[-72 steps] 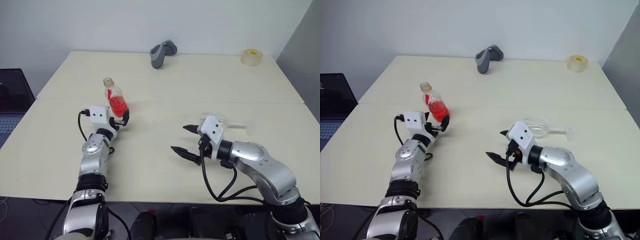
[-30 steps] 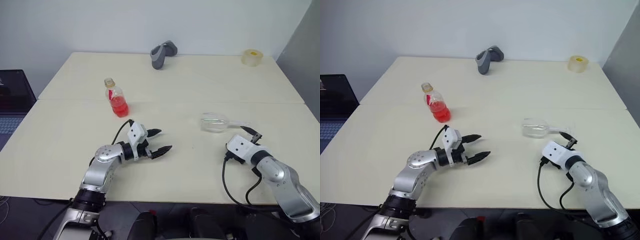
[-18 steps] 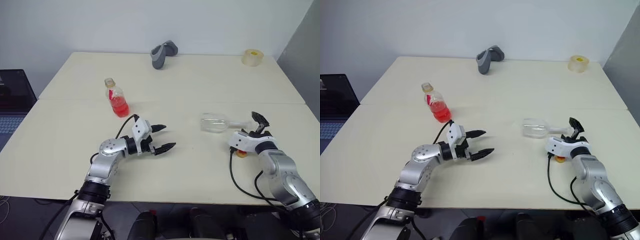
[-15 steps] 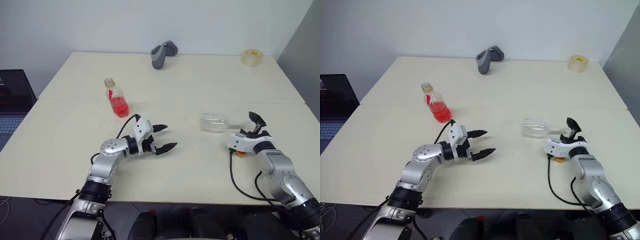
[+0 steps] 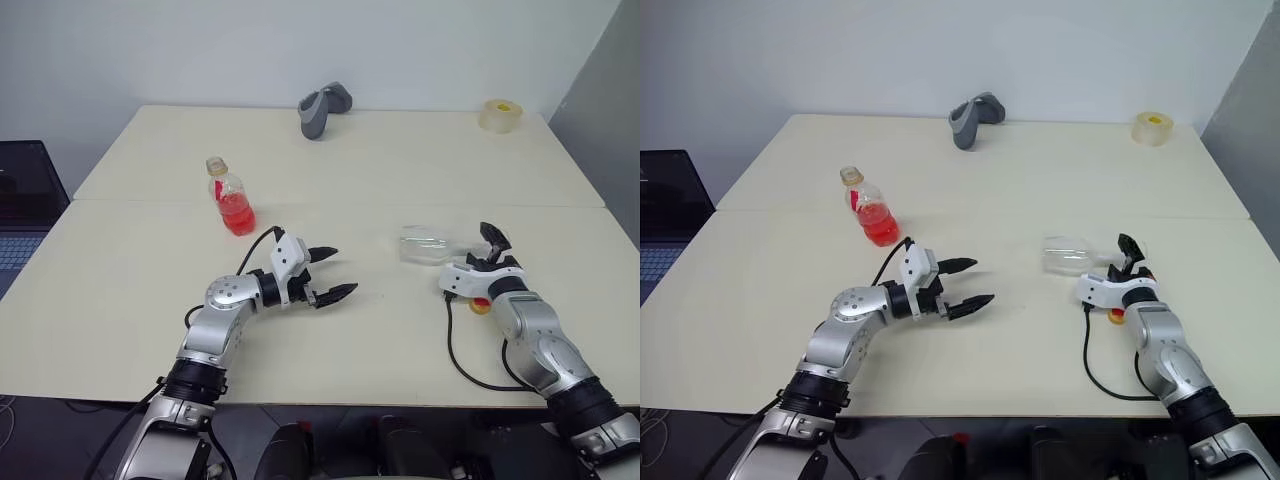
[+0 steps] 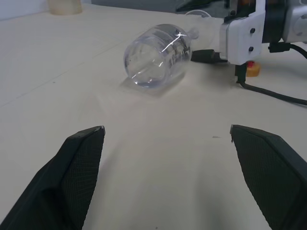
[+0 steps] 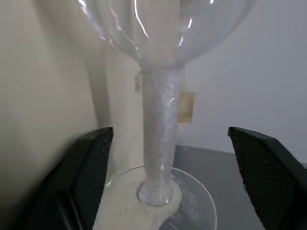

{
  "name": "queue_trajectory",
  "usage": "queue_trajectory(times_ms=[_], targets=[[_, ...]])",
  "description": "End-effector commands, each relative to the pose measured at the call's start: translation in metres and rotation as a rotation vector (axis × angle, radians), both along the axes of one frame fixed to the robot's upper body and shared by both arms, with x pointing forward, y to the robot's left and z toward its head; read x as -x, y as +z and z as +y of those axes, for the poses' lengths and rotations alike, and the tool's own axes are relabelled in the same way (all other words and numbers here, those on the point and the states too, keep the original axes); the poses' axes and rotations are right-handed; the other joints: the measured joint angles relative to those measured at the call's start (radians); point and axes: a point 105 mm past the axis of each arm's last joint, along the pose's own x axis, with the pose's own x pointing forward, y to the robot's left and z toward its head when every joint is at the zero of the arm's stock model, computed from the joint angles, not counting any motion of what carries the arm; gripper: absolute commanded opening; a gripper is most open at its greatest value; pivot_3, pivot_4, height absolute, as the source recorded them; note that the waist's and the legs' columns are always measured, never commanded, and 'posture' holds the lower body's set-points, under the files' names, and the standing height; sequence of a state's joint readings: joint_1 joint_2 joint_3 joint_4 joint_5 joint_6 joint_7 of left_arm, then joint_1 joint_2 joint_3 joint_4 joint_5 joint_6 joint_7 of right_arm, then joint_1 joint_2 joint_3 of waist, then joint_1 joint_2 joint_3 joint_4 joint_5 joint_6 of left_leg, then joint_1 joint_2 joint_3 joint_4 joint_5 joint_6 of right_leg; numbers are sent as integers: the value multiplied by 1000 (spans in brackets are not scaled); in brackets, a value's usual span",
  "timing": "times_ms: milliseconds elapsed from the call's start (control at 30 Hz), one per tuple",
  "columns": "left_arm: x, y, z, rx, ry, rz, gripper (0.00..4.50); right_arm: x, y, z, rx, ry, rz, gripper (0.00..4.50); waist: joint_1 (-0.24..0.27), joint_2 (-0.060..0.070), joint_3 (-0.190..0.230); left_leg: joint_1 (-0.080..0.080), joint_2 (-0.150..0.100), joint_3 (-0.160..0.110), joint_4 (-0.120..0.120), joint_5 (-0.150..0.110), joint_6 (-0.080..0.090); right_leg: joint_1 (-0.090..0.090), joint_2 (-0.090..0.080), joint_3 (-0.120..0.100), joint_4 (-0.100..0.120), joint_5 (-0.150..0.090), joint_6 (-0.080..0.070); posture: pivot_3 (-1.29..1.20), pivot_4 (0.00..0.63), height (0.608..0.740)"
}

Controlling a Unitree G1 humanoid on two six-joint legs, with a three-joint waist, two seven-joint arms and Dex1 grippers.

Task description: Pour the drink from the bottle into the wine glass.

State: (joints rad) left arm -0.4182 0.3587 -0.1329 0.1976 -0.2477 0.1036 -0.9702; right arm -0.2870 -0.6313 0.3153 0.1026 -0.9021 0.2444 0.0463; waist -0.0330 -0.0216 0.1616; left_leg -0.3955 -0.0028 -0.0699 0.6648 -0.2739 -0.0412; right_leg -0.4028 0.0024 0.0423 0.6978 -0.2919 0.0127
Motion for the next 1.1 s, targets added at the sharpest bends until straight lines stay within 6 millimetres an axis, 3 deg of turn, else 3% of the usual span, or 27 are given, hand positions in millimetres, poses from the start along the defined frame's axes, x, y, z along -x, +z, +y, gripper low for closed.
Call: queue_trajectory(times_ms=[33,233,300,400,500,567,667,833,1000,1100], targets=[[-1,12,-4,6,-8,-43,4500,0,-1,6,-6,28,-4,2831,0,0,0,0,0,0,0,0,0,0,0,0,0,0,0,0,150,740],[-1,12,-3,11,6,-37,4500,-6,2,10,3,46,-13,648,-1,0,0,0,0,0,0,-1,2,0,0,0,0,0,0,0,150,740],[-3,12,-1,22,25,-28,4500,-10,10,9,11,49,-39,121,-3,-1,-1,1,0,1,0,-1,2,0,0,1,0,0,0,0,150,740],[-4,13,4,25,55,-23,4500,-10,23,5,13,54,-74,121,-2,-1,-1,1,0,1,0,-1,2,1,0,1,0,0,0,0,150,740],[-8,15,20,40,128,-18,4500,-4,53,5,-17,92,-160,121,-2,0,0,1,0,1,0,-1,2,0,0,1,0,0,0,0,150,740],[-8,17,35,54,184,-13,4500,1,75,22,-169,178,-218,121,-3,0,0,0,0,1,0,-1,2,-1,0,2,0,0,0,0,150,740],[-4,20,52,61,219,-31,4500,7,89,56,-425,335,-250,121,-8,0,0,0,1,1,-1,-1,2,-2,0,1,0,0,0,0,150,740],[-4,31,75,73,284,-47,4500,13,84,116,-1006,568,-79,120,-6,0,0,-1,2,0,-1,-1,2,-1,1,-1,0,0,0,0,150,740],[3,40,82,63,292,-54,4500,1,63,157,-1312,673,90,120,3,0,0,-1,0,-1,0,-1,2,-1,-1,-1,0,0,0,0,150,740],[4,43,85,56,307,-57,4500,-9,52,169,-1385,692,149,120,2,0,0,-1,0,-1,0,-1,2,-1,-2,-1,0,0,0,0,150,740]])
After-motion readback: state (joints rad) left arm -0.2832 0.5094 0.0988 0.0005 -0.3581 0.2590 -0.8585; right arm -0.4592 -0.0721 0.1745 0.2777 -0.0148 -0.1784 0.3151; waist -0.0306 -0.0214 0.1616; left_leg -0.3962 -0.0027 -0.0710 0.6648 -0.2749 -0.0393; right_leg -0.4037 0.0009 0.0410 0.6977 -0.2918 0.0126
